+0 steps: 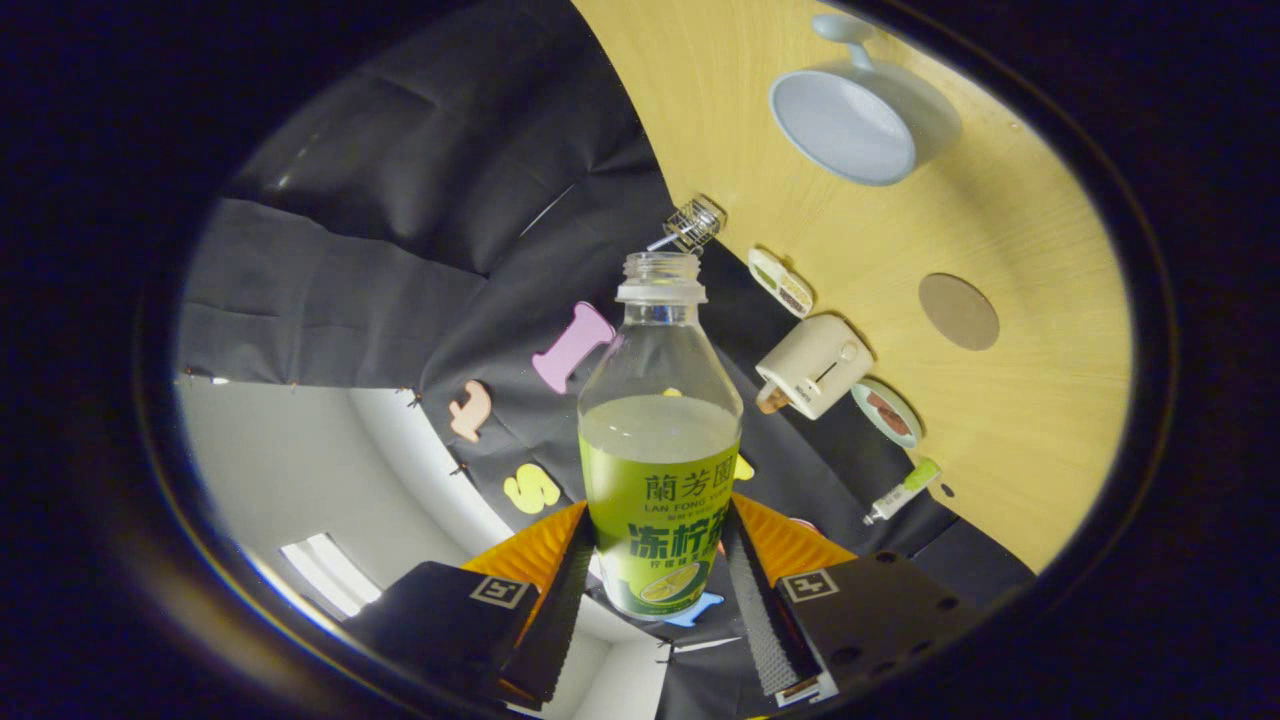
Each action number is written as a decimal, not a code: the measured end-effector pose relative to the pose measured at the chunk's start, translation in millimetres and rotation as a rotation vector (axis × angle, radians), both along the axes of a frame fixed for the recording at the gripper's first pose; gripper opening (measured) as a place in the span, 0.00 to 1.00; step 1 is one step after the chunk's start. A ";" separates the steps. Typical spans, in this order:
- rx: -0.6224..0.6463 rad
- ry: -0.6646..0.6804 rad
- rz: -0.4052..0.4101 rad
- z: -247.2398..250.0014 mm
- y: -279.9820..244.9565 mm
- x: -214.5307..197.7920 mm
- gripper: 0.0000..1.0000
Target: Take the bottle from table, then pour the juice into the cup, finally place the bottle on the coaster
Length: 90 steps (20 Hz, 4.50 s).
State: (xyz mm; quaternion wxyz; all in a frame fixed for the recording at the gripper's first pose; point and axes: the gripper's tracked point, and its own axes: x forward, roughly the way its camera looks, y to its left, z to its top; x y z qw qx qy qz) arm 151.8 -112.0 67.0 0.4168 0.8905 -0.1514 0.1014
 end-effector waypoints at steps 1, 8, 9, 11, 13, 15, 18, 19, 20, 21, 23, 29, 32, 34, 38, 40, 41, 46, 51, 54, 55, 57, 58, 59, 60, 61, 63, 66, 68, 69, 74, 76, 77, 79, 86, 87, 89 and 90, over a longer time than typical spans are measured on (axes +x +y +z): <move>-0.001 -0.002 -0.001 0.8 -0.6 -3.3 0.76; -0.031 0.013 0.025 -1.1 8.3 -0.8 0.76; -0.044 0.022 0.024 -3.0 8.4 -2.2 0.76; -0.054 0.026 0.020 -4.4 9.6 -3.0 0.76; -0.058 0.030 0.019 -6.5 9.5 -2.6 0.76; -0.087 0.041 0.022 -9.3 11.2 -3.0 0.76; -0.186 0.082 0.043 -17.6 20.8 -2.5 0.76; -0.212 0.091 0.039 -18.1 21.6 -3.2 0.76; -0.236 0.099 0.038 -19.7 24.0 -4.1 0.76; -0.262 0.112 0.043 -21.8 27.9 -5.5 0.76; -0.336 0.143 0.057 -27.1 36.2 -6.8 0.76; -0.624 0.222 0.081 -45.5 61.6 -14.0 0.76; -0.811 0.256 0.082 -53.0 70.5 -20.1 0.76; -0.950 0.303 0.085 -61.4 74.7 -28.9 0.76; -1.326 0.418 0.009 -77.2 71.0 -29.6 0.77; -1.498 0.486 -0.038 -81.2 63.7 -26.7 0.77; -1.552 0.513 -0.052 -84.0 62.5 -22.3 0.77; -1.702 0.580 -0.129 -93.4 52.5 6.2 0.77; -1.868 0.636 -0.215 -98.1 42.0 31.7 0.77; -1.947 0.642 -0.237 -99.9 41.2 50.7 0.78; -1.966 0.652 -0.227 -105.0 41.1 55.8 0.77; -1.992 0.658 -0.210 -113.3 43.4 67.9 0.78; -2.001 0.659 -0.205 -115.9 43.1 74.7 0.78; -2.013 0.658 -0.199 -120.3 43.1 80.6 0.78; -2.024 0.660 -0.195 -122.4 43.1 85.9 0.78; -2.038 0.660 -0.194 -124.2 43.4 91.3 0.78; -2.061 0.680 -0.173 -132.6 42.0 97.4 0.78; -2.069 0.690 -0.161 -136.2 45.4 108.4 0.78; -2.083 0.718 -0.147 -143.5 47.5 117.7 0.78; -2.093 0.735 -0.143 -146.9 47.4 119.3 0.78; -2.110 0.809 -0.131 -154.7 44.5 125.3 0.78; -2.116 0.837 -0.130 -158.5 41.8 124.8 0.78; -2.120 0.846 -0.124 -159.8 42.4 124.9 0.78; -2.129 0.863 -0.124 -161.4 42.2 126.7 0.78; -2.163 0.875 -0.022 -194.2 56.4 141.4 0.79; -2.165 0.874 -0.008 -200.6 59.0 141.8 0.79; -2.171 0.877 0.012 -209.9 61.7 142.8 0.79; -2.179 0.885 0.020 -212.9 62.2 143.1 0.79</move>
